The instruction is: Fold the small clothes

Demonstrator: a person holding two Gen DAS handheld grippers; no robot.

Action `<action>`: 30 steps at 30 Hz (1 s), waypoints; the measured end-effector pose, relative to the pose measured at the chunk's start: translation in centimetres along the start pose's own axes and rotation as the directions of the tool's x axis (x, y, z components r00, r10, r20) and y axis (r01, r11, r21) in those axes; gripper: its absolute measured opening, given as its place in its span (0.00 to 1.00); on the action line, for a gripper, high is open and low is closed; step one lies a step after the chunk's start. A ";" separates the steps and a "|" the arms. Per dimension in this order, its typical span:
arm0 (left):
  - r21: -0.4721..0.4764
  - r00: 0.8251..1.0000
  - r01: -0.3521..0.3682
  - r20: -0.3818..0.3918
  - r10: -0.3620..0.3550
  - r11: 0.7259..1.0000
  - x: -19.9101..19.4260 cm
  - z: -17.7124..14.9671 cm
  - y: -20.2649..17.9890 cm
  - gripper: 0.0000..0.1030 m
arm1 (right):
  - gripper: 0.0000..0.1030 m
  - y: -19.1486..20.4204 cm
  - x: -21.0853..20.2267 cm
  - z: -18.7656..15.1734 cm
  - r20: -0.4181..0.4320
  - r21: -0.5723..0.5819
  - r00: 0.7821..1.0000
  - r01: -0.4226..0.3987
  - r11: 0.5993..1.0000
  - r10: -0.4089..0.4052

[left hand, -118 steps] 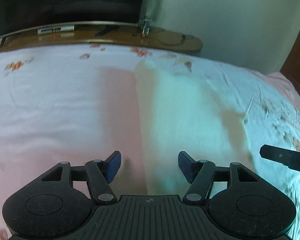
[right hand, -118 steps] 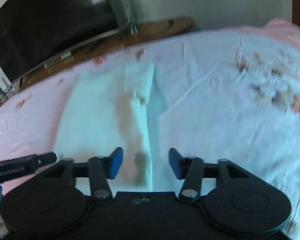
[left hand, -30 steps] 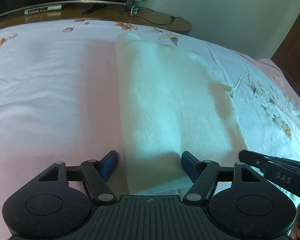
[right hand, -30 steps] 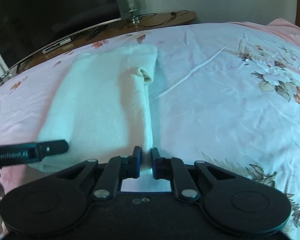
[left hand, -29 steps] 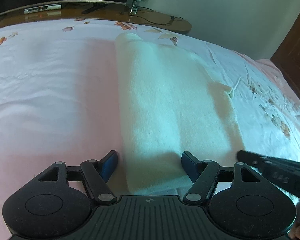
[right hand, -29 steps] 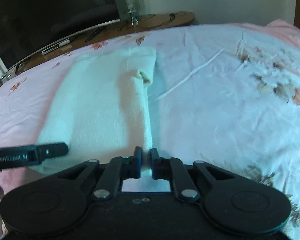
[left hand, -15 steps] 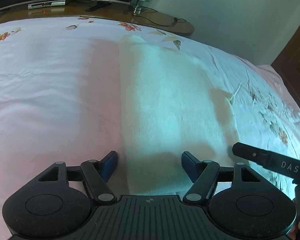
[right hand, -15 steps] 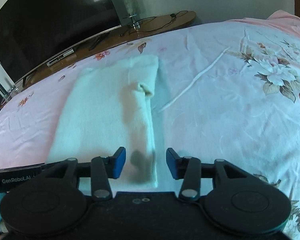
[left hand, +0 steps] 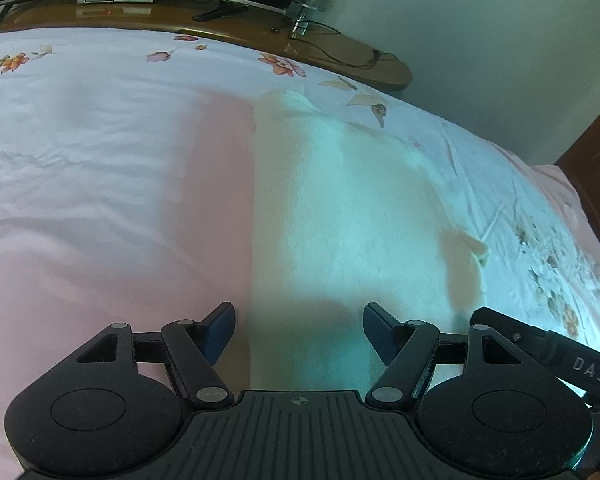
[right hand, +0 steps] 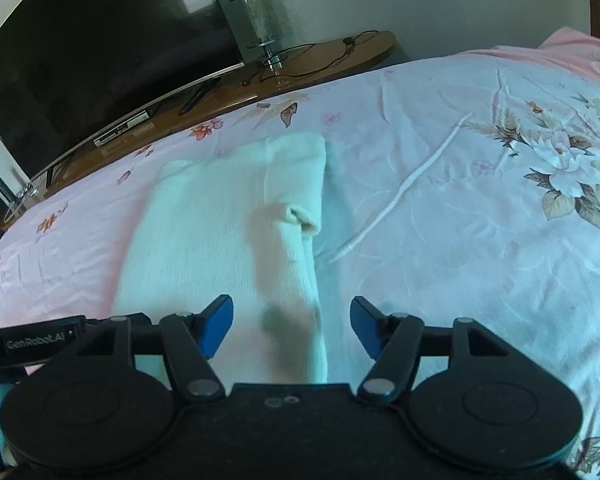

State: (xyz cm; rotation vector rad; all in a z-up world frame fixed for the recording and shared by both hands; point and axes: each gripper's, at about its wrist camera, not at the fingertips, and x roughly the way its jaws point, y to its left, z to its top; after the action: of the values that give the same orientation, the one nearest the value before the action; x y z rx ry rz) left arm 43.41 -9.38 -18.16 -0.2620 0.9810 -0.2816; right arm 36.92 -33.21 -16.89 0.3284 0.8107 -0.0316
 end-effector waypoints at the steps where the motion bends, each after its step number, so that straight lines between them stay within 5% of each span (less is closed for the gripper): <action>1: 0.001 1.000 0.000 -0.002 0.000 1.000 0.2 0.2 0.0 0.69 | 0.64 0.0 0.3 0.2 -0.005 0.002 1.000 0.000 1.000 0.000; 8: -0.007 1.000 0.005 -0.006 -0.005 1.000 1.5 1.2 -0.2 0.69 | 0.75 0.3 1.5 1.6 -0.011 -0.014 1.000 -0.009 1.000 0.009; 30: -0.057 0.997 0.073 0.001 -0.073 0.996 3.2 2.2 -0.3 0.68 | 0.89 -1.2 6.6 3.6 -0.064 -0.011 0.998 -0.027 1.000 0.026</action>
State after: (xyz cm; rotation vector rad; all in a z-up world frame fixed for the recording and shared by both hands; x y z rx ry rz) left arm 46.90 -10.61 -19.41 -0.3501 0.9833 -0.3205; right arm 43.78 -34.81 -19.66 0.3304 0.8693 0.0084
